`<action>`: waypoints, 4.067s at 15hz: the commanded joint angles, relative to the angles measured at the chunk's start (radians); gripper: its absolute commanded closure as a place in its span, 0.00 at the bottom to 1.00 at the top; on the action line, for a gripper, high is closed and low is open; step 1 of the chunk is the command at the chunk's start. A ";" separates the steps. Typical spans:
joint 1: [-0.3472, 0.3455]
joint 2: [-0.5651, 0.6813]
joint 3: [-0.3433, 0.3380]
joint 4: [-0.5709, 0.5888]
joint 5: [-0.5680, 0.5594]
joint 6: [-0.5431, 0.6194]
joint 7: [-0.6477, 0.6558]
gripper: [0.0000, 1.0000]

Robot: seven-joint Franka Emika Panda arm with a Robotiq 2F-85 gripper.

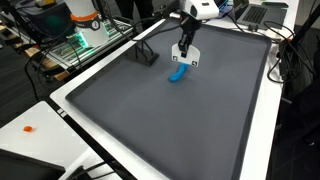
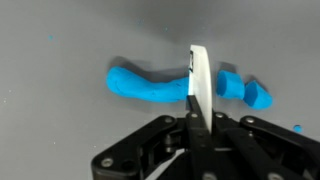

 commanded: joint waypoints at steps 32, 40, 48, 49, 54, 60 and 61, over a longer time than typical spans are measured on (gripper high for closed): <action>-0.017 0.038 0.010 -0.051 0.023 0.011 -0.024 0.99; -0.022 0.018 0.021 -0.055 0.048 -0.049 -0.055 0.99; -0.013 -0.014 0.000 -0.056 0.003 -0.045 -0.032 0.99; -0.015 -0.022 0.001 -0.056 0.006 -0.045 -0.037 0.99; -0.018 -0.058 -0.005 -0.049 -0.002 -0.053 -0.032 0.99; -0.025 -0.049 -0.027 -0.029 -0.041 -0.033 -0.024 0.99; -0.026 -0.045 -0.029 -0.026 -0.045 -0.031 -0.024 0.99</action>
